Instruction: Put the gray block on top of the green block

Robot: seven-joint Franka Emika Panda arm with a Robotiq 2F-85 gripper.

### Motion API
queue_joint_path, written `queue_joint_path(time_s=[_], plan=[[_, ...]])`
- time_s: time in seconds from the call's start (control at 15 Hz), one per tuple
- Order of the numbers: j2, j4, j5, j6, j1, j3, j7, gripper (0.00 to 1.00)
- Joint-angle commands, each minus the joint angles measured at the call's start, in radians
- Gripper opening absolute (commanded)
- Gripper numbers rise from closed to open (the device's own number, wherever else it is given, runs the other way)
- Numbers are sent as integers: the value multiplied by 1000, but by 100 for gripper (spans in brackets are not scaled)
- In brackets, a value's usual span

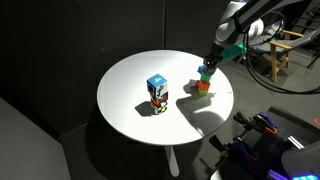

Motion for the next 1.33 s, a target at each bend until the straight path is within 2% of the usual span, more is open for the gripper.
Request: queue_joint_path(time_s=[0.0, 0.8, 0.93, 1.0, 1.13, 1.27], plan=[[19, 32, 16, -17, 2, 0, -8, 28], [42, 54, 1, -30, 8, -8, 10, 28], [42, 54, 3, -31, 7, -8, 9, 38], [41, 54, 4, -32, 7, -7, 9, 72], [40, 54, 5, -33, 6, -7, 9, 78], [41, 54, 5, -34, 6, -7, 8, 95]])
